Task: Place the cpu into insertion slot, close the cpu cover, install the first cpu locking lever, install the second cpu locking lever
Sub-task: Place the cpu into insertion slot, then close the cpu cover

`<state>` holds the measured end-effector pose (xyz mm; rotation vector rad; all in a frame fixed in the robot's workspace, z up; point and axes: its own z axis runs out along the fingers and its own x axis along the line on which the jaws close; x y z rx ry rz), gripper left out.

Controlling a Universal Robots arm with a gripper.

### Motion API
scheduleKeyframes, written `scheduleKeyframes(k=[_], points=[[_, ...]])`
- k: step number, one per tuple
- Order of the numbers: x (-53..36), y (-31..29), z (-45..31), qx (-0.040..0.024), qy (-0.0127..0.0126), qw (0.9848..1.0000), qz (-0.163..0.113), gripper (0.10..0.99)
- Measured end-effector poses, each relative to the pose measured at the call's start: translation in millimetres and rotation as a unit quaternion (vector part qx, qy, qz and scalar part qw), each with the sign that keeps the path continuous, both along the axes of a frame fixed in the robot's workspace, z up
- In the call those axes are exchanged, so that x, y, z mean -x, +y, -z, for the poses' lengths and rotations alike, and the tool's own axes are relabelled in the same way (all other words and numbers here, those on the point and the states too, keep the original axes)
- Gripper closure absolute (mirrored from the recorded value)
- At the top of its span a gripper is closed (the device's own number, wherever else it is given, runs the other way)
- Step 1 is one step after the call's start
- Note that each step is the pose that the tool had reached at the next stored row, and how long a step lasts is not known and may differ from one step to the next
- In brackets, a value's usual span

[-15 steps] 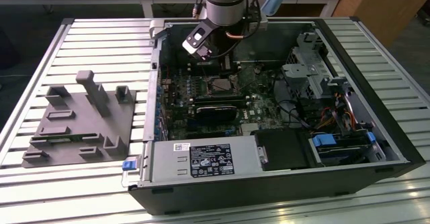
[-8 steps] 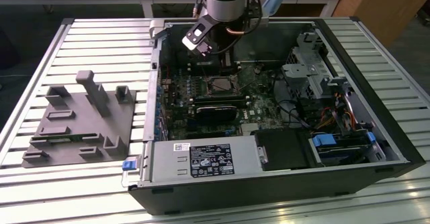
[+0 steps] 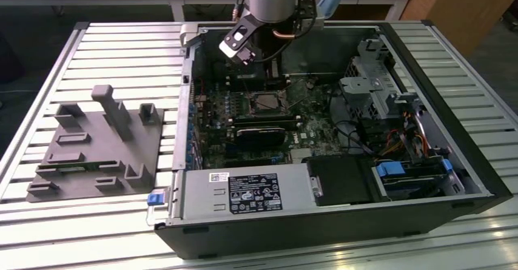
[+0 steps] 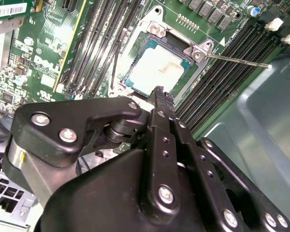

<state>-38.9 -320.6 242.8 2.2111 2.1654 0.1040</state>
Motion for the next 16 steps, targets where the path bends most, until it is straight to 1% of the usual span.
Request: scheduleKeyframes(k=[3, 12, 14, 16], points=[[0.0, 0.0, -1.7, 0.0, 0.0, 1.0, 0.0, 0.98], [0.0, 0.0, -2.8, 0.0002, 0.0001, 1.0, 0.0, 0.98], [0.0, 0.0, -4.3, 0.0001, 0.0, 1.0, 0.0, 0.98], [0.0, 0.0, -7.3, 0.0, 0.0, 1.0, 0.0, 0.98]])
